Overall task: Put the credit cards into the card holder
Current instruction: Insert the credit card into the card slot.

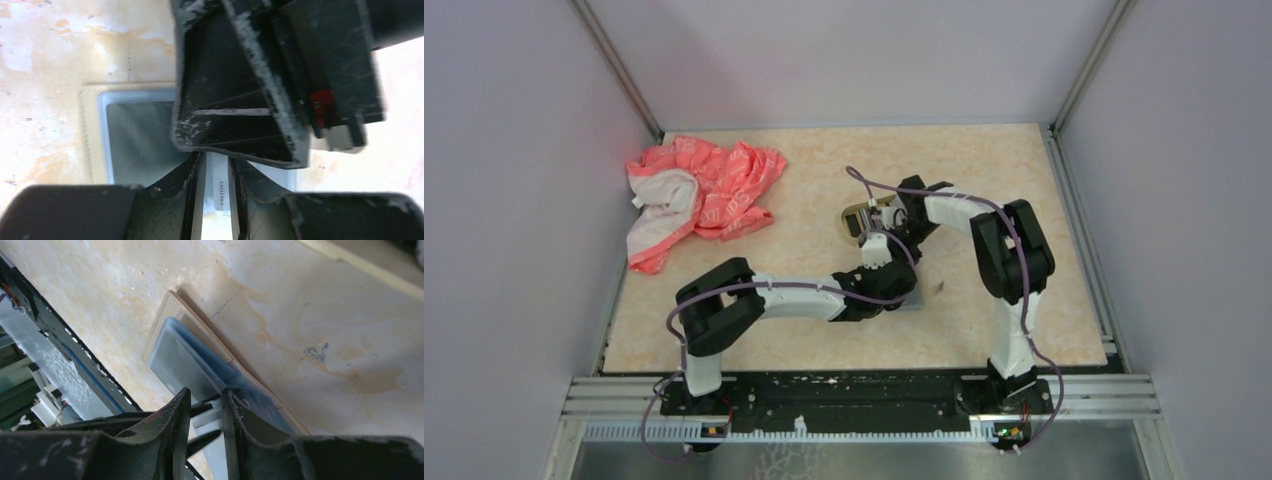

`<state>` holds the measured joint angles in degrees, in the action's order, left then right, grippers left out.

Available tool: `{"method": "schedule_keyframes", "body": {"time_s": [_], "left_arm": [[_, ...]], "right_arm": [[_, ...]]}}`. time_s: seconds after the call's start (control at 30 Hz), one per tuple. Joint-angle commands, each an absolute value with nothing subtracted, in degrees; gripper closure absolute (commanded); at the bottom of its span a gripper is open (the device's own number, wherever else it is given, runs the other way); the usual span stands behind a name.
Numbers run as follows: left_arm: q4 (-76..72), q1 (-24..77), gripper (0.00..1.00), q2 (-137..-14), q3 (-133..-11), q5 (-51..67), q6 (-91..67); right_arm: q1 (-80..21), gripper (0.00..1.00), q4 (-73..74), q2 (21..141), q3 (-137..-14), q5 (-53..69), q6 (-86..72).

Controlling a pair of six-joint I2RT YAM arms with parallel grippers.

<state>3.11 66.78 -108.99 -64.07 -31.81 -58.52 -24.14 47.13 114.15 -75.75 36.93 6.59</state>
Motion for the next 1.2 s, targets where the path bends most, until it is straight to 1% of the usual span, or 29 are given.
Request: {"method": "schedule_keyframes", "body": {"time_s": [0.0, 0.3, 0.47, 0.7, 0.8, 0.9, 1.0, 1.03, 1.07, 1.13, 1.17], "left_arm": [[10.2, 66.7, 0.71, -111.3, -64.4, -35.6, -59.4], [10.1, 66.7, 0.70, -110.5, -64.3, -36.1, -56.9], [2.7, 66.7, 0.67, -106.1, -61.8, -31.6, -48.4], [-20.2, 66.7, 0.62, -93.4, -46.8, -20.7, -33.7], [-24.9, 66.7, 0.60, -88.5, -41.8, -17.8, -29.0], [-25.8, 66.7, 0.57, -83.9, -37.8, -17.8, -26.0], [-26.8, 66.6, 0.44, -79.0, -32.6, -20.4, -24.7], [-27.9, 66.6, 0.36, -77.3, -30.6, -21.1, -24.7], [-29.1, 66.6, 0.27, -75.3, -28.2, -21.7, -24.7], [-34.0, 66.4, 0.10, -71.3, -22.8, -22.2, -24.5], [-36.1, 66.3, 0.03, -69.8, -20.7, -21.7, -24.3]], "right_arm": [[-23.3, 0.70, 48.0, 110.4, -74.9, 33.0, 9.0], [-21.7, 0.69, 48.6, 105.8, -74.6, 36.1, 11.0], [-20.5, 0.69, 47.6, 100.4, -72.7, 39.9, 13.8], [-18.8, 0.69, 46.0, 92.7, -70.4, 42.2, 18.8], [-18.5, 0.69, 45.8, 89.5, -69.8, 44.8, 21.2], [-18.5, 0.71, 44.7, 84.7, -68.3, 49.0, 24.0], [-18.5, 0.71, 41.1, 78.7, -65.3, 53.3, 26.7], [-18.6, 0.71, 39.2, 76.8, -63.9, 54.6, 27.2], [-18.7, 0.71, 37.2, 74.9, -62.3, 56.1, 27.8], [-18.7, 0.63, 35.0, 72.1, -58.1, 60.6, 34.8], [-18.7, 0.63, 34.9, 71.1, -56.4, 62.8, 39.1]]}}
